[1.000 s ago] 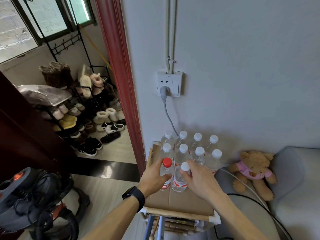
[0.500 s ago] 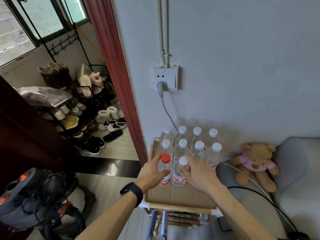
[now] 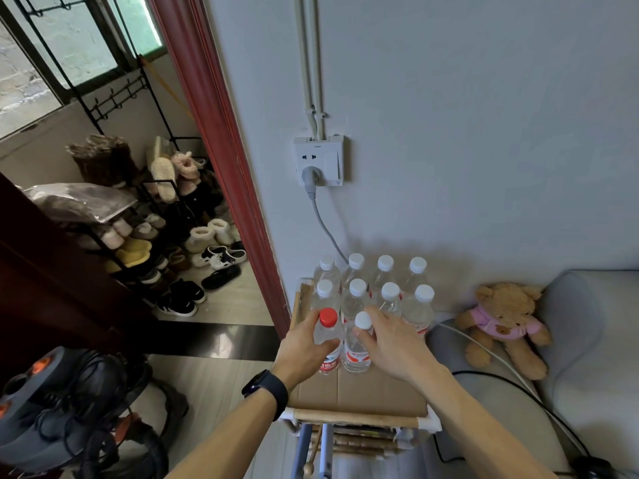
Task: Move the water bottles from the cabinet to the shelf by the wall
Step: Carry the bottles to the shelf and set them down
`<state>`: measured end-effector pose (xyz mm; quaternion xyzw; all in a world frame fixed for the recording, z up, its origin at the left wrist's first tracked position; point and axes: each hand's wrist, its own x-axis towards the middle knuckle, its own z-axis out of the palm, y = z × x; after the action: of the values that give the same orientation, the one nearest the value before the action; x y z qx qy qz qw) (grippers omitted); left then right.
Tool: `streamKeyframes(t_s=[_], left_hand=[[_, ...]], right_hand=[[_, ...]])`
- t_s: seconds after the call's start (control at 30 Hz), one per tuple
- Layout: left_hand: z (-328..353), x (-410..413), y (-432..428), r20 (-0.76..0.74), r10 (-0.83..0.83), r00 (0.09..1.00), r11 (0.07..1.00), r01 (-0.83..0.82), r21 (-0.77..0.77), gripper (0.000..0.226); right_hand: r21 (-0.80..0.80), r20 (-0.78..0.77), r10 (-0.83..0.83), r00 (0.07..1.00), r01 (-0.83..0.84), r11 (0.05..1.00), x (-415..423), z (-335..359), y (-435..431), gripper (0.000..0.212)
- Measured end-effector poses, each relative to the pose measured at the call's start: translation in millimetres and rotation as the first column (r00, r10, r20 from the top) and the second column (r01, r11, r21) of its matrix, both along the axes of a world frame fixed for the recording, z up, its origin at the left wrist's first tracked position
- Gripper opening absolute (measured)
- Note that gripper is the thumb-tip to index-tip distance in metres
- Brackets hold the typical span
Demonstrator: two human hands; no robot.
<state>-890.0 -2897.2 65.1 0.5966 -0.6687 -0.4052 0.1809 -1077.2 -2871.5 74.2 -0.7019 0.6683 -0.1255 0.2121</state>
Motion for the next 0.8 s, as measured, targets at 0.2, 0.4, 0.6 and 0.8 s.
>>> streamKeyframes(t_s=[0.2, 0.4, 0.6, 0.8], left_hand=[[1.9, 1.5, 0.1, 0.01, -0.022, 1.0, 1.0, 0.022, 0.002, 0.046], [5.0, 5.2, 0.3, 0.042, -0.049, 0.998, 0.999, 0.049, 0.009, 0.05], [5.5, 5.7, 3.4, 0.034, -0.038, 0.999, 0.999, 0.038, 0.014, 0.05], [4.1, 7.9, 6.0, 0.021, -0.046, 0.999, 0.999, 0.045, 0.015, 0.056]], right_hand=[[-0.037, 0.073, -0.049, 0.996, 0.052, 0.998, 11.9, 0.9, 9.5, 0.031], [-0.015, 0.094, -0.05, 0.994, 0.052, 0.999, 12.9, 6.4, 11.0, 0.024], [-0.047, 0.12, -0.054, 0.991, 0.06, 0.997, 15.3, 7.3, 13.9, 0.019], [-0.057, 0.166, -0.097, 0.981, 0.107, 0.993, 16.0, 5.8, 16.7, 0.023]])
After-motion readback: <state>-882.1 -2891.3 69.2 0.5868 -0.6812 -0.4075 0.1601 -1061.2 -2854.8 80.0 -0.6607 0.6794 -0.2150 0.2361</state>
